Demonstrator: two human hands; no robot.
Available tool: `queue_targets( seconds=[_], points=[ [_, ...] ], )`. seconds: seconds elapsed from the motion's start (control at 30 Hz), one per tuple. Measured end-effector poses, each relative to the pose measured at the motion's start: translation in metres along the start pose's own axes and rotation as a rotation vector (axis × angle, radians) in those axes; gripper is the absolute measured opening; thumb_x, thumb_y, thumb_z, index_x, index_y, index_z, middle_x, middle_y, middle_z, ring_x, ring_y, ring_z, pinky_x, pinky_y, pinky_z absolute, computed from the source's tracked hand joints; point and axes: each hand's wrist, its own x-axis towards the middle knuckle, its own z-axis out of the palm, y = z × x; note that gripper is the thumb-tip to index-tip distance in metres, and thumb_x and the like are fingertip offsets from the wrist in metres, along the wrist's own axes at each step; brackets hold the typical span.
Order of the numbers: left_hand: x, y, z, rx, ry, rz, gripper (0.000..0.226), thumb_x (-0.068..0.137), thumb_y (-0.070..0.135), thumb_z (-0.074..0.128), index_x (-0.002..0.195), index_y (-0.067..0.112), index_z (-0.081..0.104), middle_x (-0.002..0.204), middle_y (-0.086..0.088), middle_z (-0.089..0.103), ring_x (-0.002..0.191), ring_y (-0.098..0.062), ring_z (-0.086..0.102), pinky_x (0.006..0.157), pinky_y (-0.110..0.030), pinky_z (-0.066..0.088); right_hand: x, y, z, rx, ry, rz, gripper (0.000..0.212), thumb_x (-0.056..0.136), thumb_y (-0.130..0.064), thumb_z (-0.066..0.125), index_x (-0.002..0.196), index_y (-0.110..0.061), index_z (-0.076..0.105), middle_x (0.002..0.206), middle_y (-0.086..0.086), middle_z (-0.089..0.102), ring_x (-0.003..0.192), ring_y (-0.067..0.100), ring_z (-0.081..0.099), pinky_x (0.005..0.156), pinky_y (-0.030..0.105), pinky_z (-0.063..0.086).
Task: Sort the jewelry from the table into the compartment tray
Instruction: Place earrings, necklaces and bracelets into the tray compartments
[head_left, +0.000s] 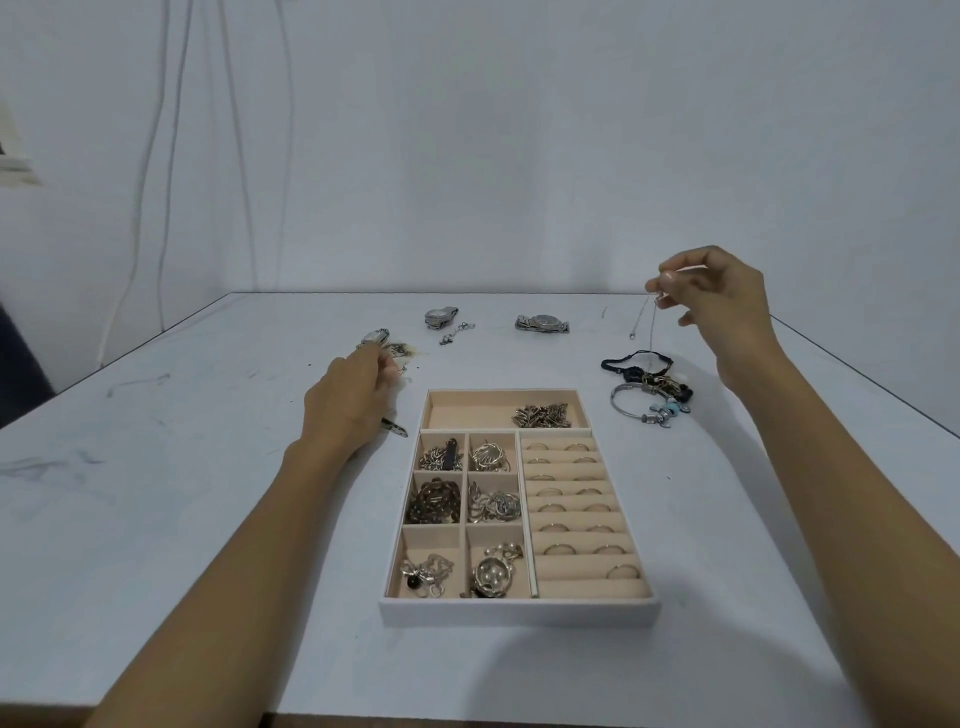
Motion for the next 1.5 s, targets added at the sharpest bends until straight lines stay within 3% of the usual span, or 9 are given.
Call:
queue_targets(
  seconds=[0.23, 0.47, 0.57, 0.73, 0.87, 1.0, 1.13, 1.33, 1.5],
  points=[
    [-0.002, 0.004, -0.006, -0.017, 0.032, -0.036, 0.012, 0.101, 0.020, 0.037, 0.104, 0.021, 0.049, 0.096, 0.009, 0.062, 0.086, -0.017, 0.053, 0.069, -0.033, 0.037, -0.008, -0.023, 0.008, 0.169, -0.042, -0.029, 0.012, 0.094, -0.008, 0.057, 0.091, -0.020, 0.060, 0.087, 0.002, 0.069, 0.071, 0.014, 0.067, 0.065, 0.025, 0.053],
    [-0.001, 0.011, -0.016, -0.215, 0.073, -0.032, 0.009, 0.100, 0.021, 0.041, 0.097, 0.024, 0.049, 0.086, 0.014, 0.061, 0.082, -0.018, 0.058, 0.071, -0.036, 0.045, -0.023, -0.043, 0.029, 0.497, -0.154, 0.045, 0.004, 0.095, -0.014, 0.057, 0.095, -0.017, 0.059, 0.088, 0.001, 0.068, 0.077, 0.018, 0.065, 0.084, 0.036, 0.056],
    [0.000, 0.017, -0.023, -0.406, 0.102, -0.026, 0.010, 0.099, 0.014, 0.043, 0.096, 0.018, 0.052, 0.086, 0.008, 0.061, 0.078, -0.019, 0.056, 0.076, -0.041, 0.049, -0.031, -0.050, 0.042, 0.678, -0.211, 0.116, 0.005, 0.096, -0.013, 0.054, 0.097, -0.015, 0.058, 0.086, 0.002, 0.065, 0.073, 0.018, 0.062, 0.074, 0.035, 0.057],
    [-0.003, 0.031, -0.039, -0.602, 0.135, 0.010, 0.007, 0.097, 0.012, 0.048, 0.096, 0.014, 0.055, 0.088, 0.007, 0.058, 0.071, -0.015, 0.054, 0.072, -0.038, 0.052, -0.041, -0.057, 0.060, 0.734, -0.288, 0.197, 0.007, 0.096, -0.015, 0.052, 0.095, -0.018, 0.058, 0.081, -0.003, 0.063, 0.066, 0.013, 0.058, 0.055, 0.022, 0.045],
    [-0.006, 0.042, -0.050, -0.681, 0.134, 0.051, 0.005, 0.093, 0.010, 0.057, 0.095, 0.013, 0.060, 0.090, 0.005, 0.062, 0.070, -0.013, 0.058, 0.067, -0.024, 0.055, -0.047, -0.059, 0.068, 0.773, -0.367, 0.245, 0.008, 0.096, -0.013, 0.052, 0.094, -0.018, 0.058, 0.078, -0.003, 0.061, 0.062, 0.012, 0.052, 0.049, 0.019, 0.038],
    [-0.012, 0.050, -0.058, -0.730, 0.105, 0.100, 0.009, 0.091, 0.009, 0.060, 0.095, 0.013, 0.067, 0.086, 0.006, 0.065, 0.064, -0.003, 0.058, 0.060, -0.010, 0.047, -0.052, -0.062, 0.074, 0.771, -0.434, 0.260, 0.008, 0.094, -0.013, 0.052, 0.094, -0.017, 0.058, 0.078, -0.002, 0.059, 0.061, 0.011, 0.049, 0.048, 0.019, 0.034],
    [-0.022, 0.052, -0.063, -0.714, 0.047, 0.146, 0.013, 0.091, 0.014, 0.061, 0.099, 0.015, 0.071, 0.087, 0.007, 0.069, 0.059, -0.003, 0.058, 0.070, -0.019, 0.051, -0.058, -0.067, 0.076, 0.768, -0.482, 0.255, 0.006, 0.092, -0.013, 0.053, 0.095, -0.017, 0.058, 0.078, -0.002, 0.059, 0.061, 0.012, 0.049, 0.047, 0.019, 0.035],
    [-0.041, 0.058, -0.069, -0.723, -0.060, 0.207, 0.012, 0.092, 0.012, 0.060, 0.097, 0.008, 0.070, 0.071, 0.004, 0.065, 0.059, -0.009, 0.058, 0.063, -0.013, 0.046, -0.065, -0.075, 0.079, 0.782, -0.545, 0.244, 0.007, 0.091, -0.014, 0.054, 0.094, -0.017, 0.059, 0.076, -0.003, 0.060, 0.061, 0.012, 0.050, 0.047, 0.019, 0.037],
    [-0.057, 0.052, -0.069, -0.711, -0.201, 0.249, 0.011, 0.090, 0.013, 0.062, 0.096, 0.009, 0.071, 0.088, -0.001, 0.069, 0.064, -0.017, 0.062, 0.069, -0.027, 0.053, -0.071, -0.078, 0.082, 0.770, -0.588, 0.235, 0.007, 0.091, -0.014, 0.054, 0.094, -0.017, 0.059, 0.076, -0.003, 0.060, 0.060, 0.012, 0.050, 0.047, 0.019, 0.037]
  ],
)
